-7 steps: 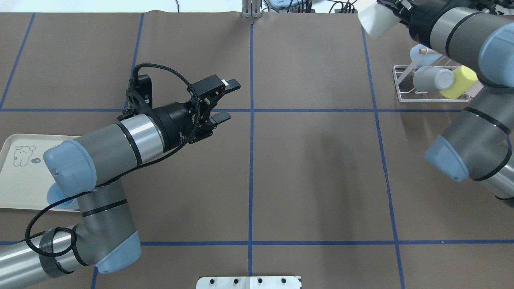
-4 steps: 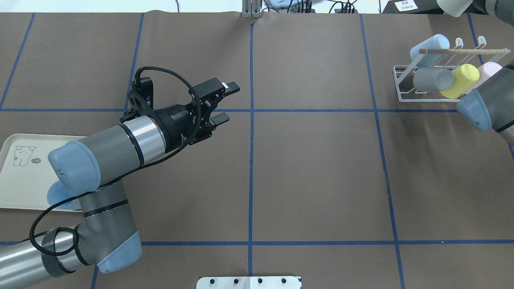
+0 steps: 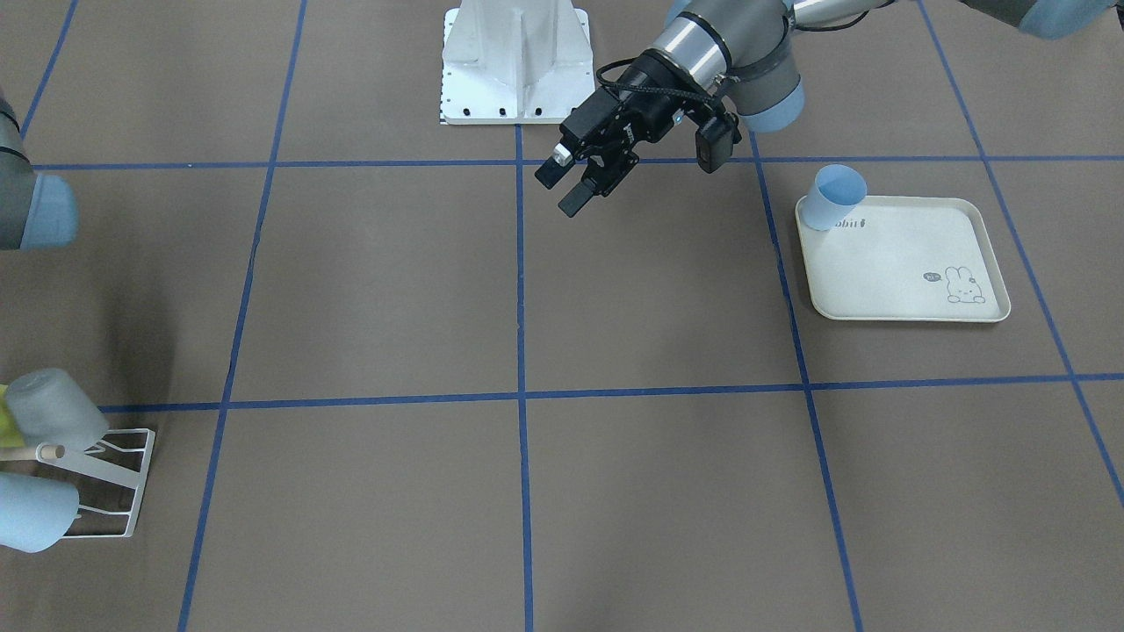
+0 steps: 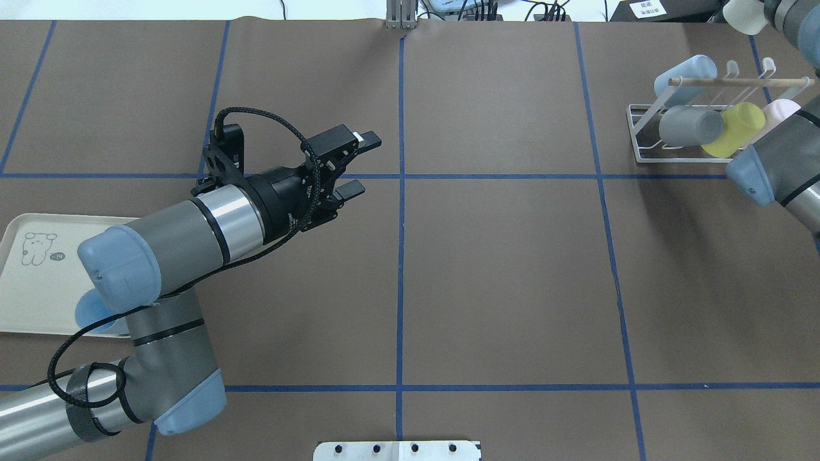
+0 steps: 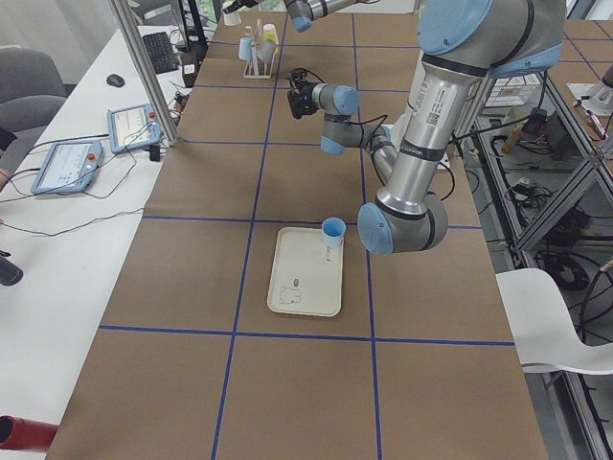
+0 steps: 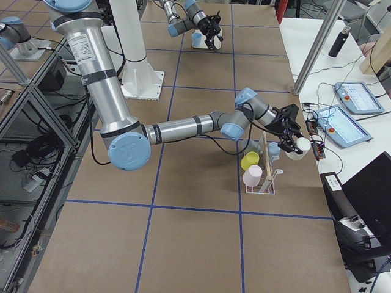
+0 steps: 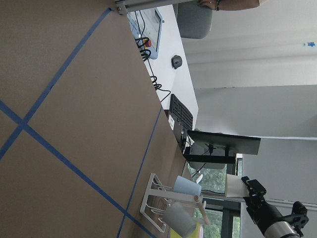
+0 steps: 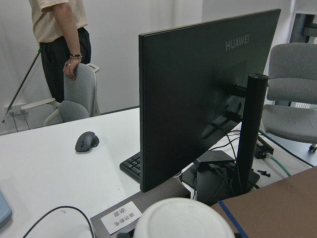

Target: Transfer IKEA cup to right arm and place on rack

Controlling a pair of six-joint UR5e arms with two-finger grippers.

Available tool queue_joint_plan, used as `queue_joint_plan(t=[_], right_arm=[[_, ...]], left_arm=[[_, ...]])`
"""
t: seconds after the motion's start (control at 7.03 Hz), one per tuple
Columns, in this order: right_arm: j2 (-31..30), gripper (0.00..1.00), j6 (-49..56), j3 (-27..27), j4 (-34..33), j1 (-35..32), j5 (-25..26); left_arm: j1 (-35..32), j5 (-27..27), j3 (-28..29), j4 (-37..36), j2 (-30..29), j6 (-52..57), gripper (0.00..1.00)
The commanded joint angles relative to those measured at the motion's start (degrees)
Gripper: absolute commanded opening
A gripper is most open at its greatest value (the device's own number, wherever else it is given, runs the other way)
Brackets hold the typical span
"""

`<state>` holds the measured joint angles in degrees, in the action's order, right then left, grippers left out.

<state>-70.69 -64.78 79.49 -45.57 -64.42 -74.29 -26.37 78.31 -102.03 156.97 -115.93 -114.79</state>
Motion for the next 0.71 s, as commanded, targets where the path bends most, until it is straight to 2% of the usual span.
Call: queue_joint_plan(t=[0.0,0.57], right_arm=[[-1.46,0.28,-0.43,0.30,2.68,0.79,0.38],[-4.28,0.28,-0.70,1.72,3.12,2.45,0.73]], left_arm=[[0.09,0.00,-0.01,0.00,0.00,0.01,0.99],[0.09,-0.09,-0.09,0.00,0.09,0.01,0.99]])
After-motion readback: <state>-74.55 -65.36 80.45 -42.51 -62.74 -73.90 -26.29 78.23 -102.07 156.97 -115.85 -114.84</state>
